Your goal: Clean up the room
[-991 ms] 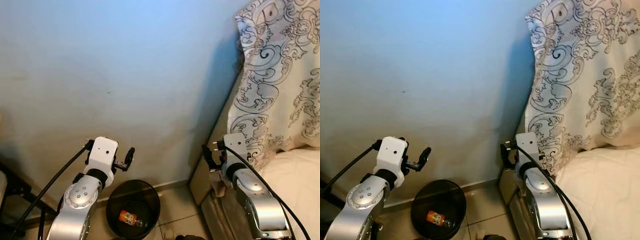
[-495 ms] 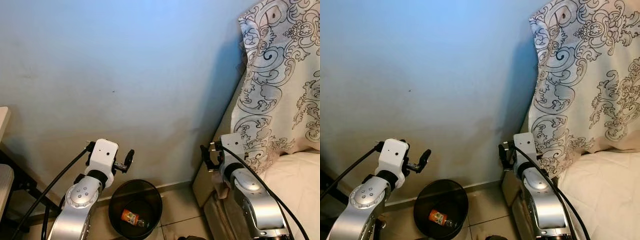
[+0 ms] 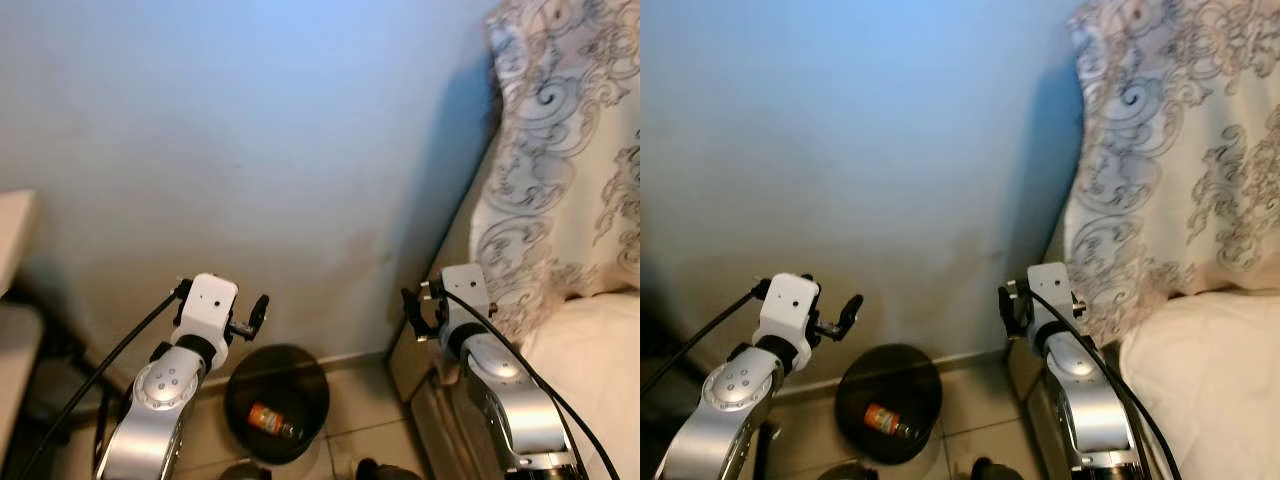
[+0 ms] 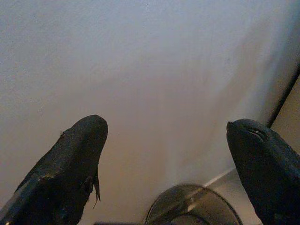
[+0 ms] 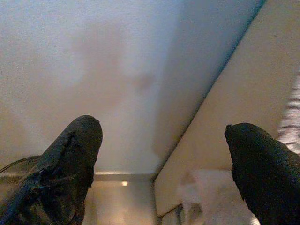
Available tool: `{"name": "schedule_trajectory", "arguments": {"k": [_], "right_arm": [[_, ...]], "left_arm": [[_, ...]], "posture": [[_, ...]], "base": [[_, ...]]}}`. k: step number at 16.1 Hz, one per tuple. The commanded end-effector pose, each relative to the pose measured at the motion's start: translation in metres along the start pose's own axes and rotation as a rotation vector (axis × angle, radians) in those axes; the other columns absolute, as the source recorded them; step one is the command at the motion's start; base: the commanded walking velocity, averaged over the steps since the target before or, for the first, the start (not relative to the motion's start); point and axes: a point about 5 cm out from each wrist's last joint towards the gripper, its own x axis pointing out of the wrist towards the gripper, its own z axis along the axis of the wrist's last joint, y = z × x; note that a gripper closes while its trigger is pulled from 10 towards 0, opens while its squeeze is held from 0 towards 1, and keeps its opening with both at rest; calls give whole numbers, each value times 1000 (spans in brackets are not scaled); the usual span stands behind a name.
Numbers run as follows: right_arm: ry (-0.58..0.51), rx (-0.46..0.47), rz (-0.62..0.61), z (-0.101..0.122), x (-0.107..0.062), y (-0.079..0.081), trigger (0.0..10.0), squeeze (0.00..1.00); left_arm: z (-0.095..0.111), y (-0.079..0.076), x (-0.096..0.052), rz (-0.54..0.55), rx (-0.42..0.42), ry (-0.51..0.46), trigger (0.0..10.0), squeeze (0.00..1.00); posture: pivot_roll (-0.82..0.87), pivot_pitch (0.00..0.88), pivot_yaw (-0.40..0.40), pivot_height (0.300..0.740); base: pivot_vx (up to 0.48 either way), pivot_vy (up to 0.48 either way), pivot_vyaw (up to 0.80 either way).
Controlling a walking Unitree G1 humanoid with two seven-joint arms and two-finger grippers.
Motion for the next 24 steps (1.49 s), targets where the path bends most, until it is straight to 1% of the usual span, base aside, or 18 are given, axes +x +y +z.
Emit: {"name": "schedule_trajectory", "arguments": {"k": [1, 5, 8, 12, 14, 16, 20, 23, 24], "right_arm": [[-8, -11, -14, 2, 1, -3, 10000, 0], [-12, -20, -11, 4, 3, -4, 10000, 0], [-27, -17, -13, 6, 3, -4, 10000, 0], [-51, -31, -52, 10, 2, -9, 10000, 0], [-78, -31, -106, 13, 0, -15, 10000, 0], [-92, -22, -125, 16, -1, -18, 10000, 0], [-126, -44, -165, 22, -4, -25, 10000, 0], [-138, -24, -203, 24, -8, -32, 10000, 0], [-139, -20, -209, 23, -10, -32, 10000, 0]], "left_arm": [[0, 4, 0, 12, 1, -3, 10000, 0], [0, 5, 1, 24, -3, -9, 10000, 0], [2, 6, 2, 41, -19, -29, 10000, 0], [4, 6, 5, 48, -62, -49, 10000, 0], [5, 4, 7, 47, -80, -53, 10000, 0], [5, 4, 7, 44, -87, -56, 10000, 0], [8, 2, 8, 53, -78, -82, 10000, 0], [10, 3, 10, 66, -92, -92, 10000, 0], [13, 4, 11, 70, -91, -102, 10000, 0]], "posture": [[41, 0, 0, 740], [47, 0, -7, 740], [46, 0, -7, 740], [38, 0, -6, 740], [28, 0, -4, 740], [26, 0, -4, 740], [20, 0, -10, 740], [9, 0, -3, 740], [3, 0, 4, 740]], "base": [[-285, 0, 0], [-278, 0, 0], [0, 0, 0], [0, 0, -800], [0, 0, -788], [0, 0, -788], [0, 0, -788], [0, 0, -792], [0, 0, -800]]}}
